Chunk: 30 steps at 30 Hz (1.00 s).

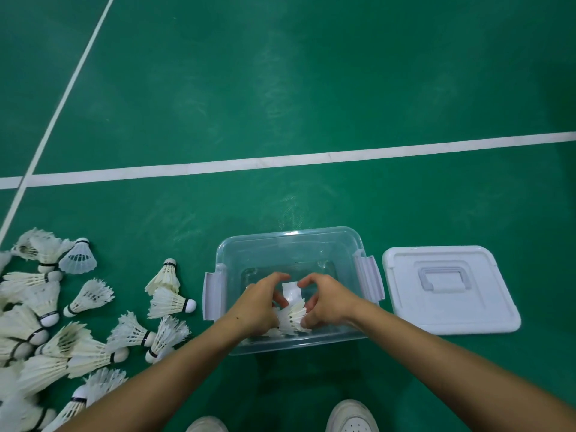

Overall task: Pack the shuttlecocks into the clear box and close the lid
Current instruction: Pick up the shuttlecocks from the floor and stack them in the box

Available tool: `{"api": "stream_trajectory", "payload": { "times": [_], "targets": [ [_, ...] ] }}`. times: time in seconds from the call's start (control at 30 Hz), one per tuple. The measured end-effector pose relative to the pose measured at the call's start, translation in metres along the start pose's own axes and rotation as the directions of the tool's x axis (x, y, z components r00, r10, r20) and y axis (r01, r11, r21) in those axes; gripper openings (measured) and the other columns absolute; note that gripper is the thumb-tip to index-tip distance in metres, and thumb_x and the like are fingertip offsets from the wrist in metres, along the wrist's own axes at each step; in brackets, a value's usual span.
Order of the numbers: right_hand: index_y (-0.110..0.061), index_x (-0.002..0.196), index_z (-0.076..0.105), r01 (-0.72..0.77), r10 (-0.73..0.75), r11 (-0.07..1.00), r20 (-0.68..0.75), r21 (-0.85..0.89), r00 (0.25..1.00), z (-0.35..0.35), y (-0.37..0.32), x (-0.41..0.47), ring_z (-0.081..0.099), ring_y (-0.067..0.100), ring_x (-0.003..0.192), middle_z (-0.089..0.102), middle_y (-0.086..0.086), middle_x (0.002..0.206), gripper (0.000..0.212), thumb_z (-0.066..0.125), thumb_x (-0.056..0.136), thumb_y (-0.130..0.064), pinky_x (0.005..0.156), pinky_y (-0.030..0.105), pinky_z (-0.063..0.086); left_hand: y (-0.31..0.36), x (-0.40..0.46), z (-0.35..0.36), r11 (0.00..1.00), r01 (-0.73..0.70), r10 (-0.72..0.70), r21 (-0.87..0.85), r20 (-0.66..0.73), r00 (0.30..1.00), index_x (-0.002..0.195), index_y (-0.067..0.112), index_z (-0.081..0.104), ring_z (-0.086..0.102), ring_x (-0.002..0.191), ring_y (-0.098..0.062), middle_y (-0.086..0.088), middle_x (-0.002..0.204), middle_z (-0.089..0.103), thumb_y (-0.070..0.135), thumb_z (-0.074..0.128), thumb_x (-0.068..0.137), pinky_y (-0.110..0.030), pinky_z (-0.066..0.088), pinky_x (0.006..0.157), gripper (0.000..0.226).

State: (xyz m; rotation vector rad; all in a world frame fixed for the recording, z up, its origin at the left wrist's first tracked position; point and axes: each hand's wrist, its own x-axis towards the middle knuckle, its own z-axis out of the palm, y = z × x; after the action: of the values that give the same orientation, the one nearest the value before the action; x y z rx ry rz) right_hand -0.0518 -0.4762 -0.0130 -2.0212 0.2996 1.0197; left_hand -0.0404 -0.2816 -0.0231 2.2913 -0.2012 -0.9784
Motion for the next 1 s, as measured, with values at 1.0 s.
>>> {"api": "stream_trajectory", "payload": {
  "times": [1.0],
  "targets": [
    [-0.023,0.134,0.059,0.609,-0.614,0.788,-0.164,-0.085,0.772,0.049,-0.189,-0.027,0.076,0.014,0.086,0.074,-0.003,0.099,0.058,0.087,0.084,-0.019,0.09,0.045,0.063,-0.124,-0.169,-0.173,0.936,-0.149,-0.112,-0.319,-0.671,0.733,0.131,0.027,0.064,0.074,0.1,-0.018,0.0,0.114,0.074,0.011,0.089,0.082,-0.038,0.062,0.089,0.058]
  ]
}}
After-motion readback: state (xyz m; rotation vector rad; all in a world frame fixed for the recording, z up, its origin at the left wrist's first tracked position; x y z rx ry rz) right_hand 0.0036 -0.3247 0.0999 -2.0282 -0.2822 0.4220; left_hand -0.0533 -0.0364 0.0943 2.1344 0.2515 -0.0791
